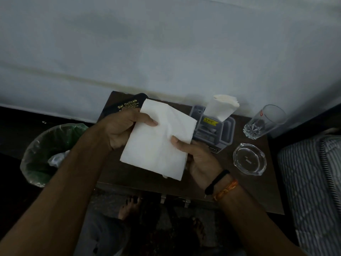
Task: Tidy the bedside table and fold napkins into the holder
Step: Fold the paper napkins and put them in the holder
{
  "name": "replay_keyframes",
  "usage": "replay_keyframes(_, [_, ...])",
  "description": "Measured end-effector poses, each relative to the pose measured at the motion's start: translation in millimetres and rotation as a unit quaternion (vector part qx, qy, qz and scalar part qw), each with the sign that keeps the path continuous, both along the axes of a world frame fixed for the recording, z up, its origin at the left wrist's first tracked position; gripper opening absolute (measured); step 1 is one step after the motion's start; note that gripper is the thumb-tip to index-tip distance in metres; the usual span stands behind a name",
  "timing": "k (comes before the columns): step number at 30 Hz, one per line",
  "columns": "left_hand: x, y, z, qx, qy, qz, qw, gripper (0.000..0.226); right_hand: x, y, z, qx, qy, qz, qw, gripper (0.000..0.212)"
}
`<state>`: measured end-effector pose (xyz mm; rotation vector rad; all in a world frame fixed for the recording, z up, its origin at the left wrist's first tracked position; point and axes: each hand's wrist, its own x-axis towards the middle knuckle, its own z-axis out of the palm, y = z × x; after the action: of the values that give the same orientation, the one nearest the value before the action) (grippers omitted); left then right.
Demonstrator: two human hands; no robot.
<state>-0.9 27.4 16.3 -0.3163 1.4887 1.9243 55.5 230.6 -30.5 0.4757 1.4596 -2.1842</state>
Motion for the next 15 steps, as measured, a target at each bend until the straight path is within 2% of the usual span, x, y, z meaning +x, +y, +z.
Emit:
replay_keyframes(2, [1.4, 1.8, 2.2, 0.037, -0.017, 0.004, 0.999, 0.045, 1.4, -0.4, 1.1, -0.042, -0.016, 0.028, 0.999, 0.055])
replay_keyframes(5, [0.5, 3.6, 4.2, 0.063, -0.034, 0.023, 0.997, 0.043, 1.0, -1.3, 7.1, -0.184, -0.004, 0.042, 0.982, 0.052])
replay_keyframes(8, [0.1, 5.5, 3.7, 0.061, -0.034, 0.029, 0.997, 0.042, -2.2, 3.4, 14.1, -0.243, 0.011, 0.062, 0.968, 0.053])
replay_keyframes(11, [0.1, 9.2, -1.0, 0.003, -0.011, 0.038, 0.999, 0.029, -8.8, 13.2, 12.3, -0.218, 0.008, 0.069, 0.973, 0.048])
replay_keyframes(15, [-2.0, 12.3, -5.7, -0.043, 0.009, 0.054, 0.998, 0.030, -13.9, 18.8, 4.8, -0.130, 0.002, 0.060, 0.990, 0.053])
